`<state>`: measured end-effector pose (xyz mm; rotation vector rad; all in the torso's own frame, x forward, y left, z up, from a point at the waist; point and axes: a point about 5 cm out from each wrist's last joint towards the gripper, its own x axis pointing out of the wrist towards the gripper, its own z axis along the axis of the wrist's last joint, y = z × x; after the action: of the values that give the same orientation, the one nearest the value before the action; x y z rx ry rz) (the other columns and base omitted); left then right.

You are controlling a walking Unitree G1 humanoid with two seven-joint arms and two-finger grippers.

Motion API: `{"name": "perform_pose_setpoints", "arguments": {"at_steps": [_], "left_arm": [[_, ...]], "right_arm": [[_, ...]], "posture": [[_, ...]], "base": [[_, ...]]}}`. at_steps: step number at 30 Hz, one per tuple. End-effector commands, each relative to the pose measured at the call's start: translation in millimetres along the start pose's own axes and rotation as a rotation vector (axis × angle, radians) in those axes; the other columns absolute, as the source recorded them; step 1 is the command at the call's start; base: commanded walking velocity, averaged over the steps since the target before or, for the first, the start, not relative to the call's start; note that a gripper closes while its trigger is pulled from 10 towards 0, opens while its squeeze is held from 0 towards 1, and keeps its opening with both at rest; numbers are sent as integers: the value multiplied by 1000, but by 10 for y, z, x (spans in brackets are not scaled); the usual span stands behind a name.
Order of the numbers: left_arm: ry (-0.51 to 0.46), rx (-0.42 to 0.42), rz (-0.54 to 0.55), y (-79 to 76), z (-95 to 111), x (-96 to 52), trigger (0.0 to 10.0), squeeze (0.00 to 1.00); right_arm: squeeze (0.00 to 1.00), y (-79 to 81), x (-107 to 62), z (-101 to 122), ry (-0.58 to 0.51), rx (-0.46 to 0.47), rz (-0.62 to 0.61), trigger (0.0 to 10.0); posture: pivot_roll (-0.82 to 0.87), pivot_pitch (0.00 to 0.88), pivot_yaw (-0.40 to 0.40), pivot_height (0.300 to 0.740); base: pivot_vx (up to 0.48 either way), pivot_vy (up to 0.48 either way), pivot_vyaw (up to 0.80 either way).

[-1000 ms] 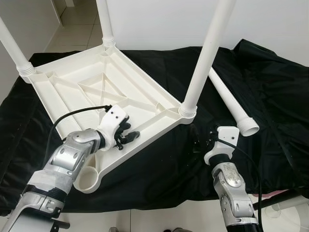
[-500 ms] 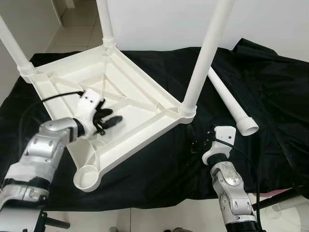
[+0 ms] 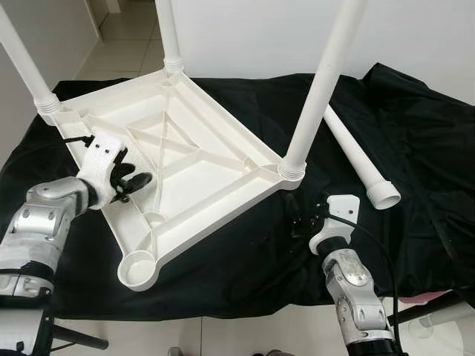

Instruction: Building children table

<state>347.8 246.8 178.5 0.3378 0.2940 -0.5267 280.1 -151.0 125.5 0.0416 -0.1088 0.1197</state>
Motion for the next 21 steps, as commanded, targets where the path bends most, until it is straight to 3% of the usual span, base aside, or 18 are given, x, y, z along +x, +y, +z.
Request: {"name": "perform_pose_setpoints", "arguments": {"at_steps": [1, 4, 6, 10, 14, 15, 21], "left_arm": [[51, 42, 61, 24, -99, -16, 10000, 0], [95, 134, 18, -18, -173, -43, 10000, 0], [98, 151, 5, -31, -180, -43, 10000, 0], [74, 200, -176, -273, -179, -53, 10000, 0], [78, 205, -208, -322, -190, -52, 10000, 0], [85, 219, -289, -446, -219, -54, 10000, 0], [89, 232, -379, -589, -251, -61, 10000, 0]], "right_arm": [[0, 15, 1, -22, 2, 6, 12, 10000], [0, 17, 16, -29, 3, 5, 20, 10000], [0, 17, 18, -31, 3, 5, 21, 10000], [0, 28, 25, -46, 9, 1, 36, 10000], [0, 32, 30, -48, 10, 0, 39, 10000], [0, 39, 43, -49, 9, -1, 45, 10000], [0, 45, 54, -54, 9, -1, 49, 10000]], "posture": [[-67, 86, 1, 740], [-64, 82, -2, 740], [-64, 82, -2, 740], [-54, 71, -9, 740], [-53, 68, -9, 740], [-51, 63, -8, 740], [-50, 57, -5, 740]], "base": [[0, 0, 0], [0, 0, 0], [0, 0, 0], [0, 0, 0], [0, 0, 0], [0, 0, 0], [0, 0, 0]]}}
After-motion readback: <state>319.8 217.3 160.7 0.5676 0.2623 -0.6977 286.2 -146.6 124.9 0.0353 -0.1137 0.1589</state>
